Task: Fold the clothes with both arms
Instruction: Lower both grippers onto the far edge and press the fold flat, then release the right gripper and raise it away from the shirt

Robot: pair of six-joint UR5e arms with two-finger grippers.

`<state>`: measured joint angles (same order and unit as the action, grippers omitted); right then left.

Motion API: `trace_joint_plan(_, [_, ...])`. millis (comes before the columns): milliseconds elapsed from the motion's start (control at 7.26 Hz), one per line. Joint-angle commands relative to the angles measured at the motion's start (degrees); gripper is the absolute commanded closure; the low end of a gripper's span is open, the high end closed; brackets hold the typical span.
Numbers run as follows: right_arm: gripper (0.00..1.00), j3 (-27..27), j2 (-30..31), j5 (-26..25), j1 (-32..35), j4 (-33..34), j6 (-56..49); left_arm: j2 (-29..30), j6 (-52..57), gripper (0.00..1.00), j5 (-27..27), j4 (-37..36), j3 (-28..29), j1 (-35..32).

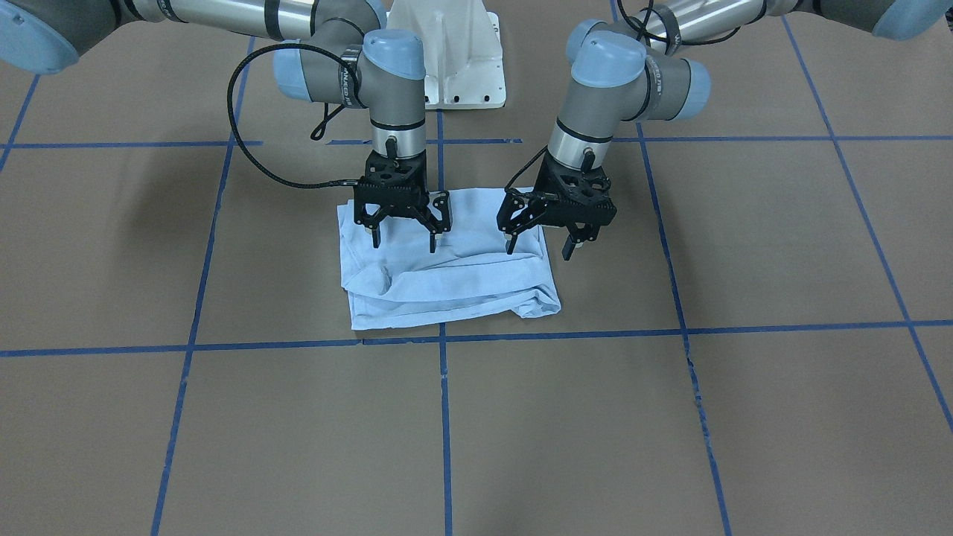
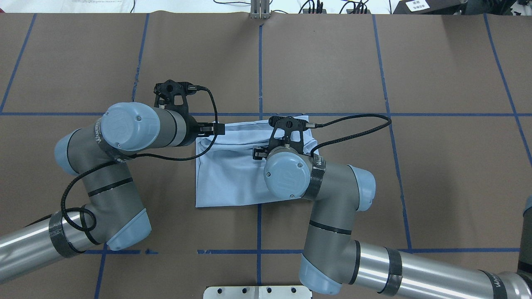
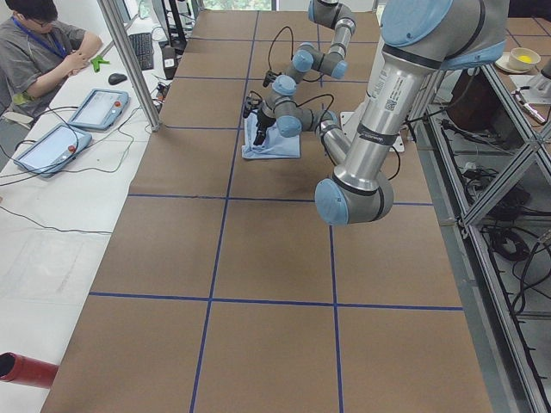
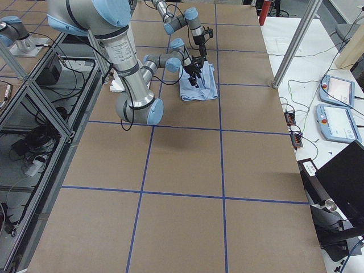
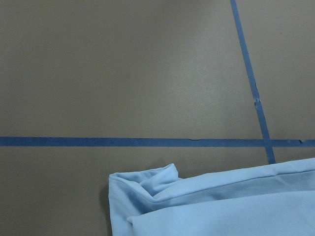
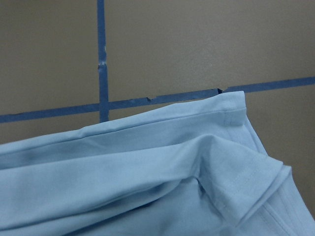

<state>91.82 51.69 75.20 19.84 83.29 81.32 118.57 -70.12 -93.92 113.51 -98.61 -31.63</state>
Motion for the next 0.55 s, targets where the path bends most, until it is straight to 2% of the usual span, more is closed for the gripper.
trace_joint_plan(0, [0.00, -2.60, -0.62, -1.89, 0.02, -0.15, -5.46, 0.00, -0.02, 0.00, -0.04, 0.04, 0.00, -0.01])
trace_joint_plan(413, [0.00, -7.70, -2.63, -1.90, 1.51, -0.24, -6.52, -0.09, -0.02, 0.00, 0.05, 0.04, 0.00, -0.01])
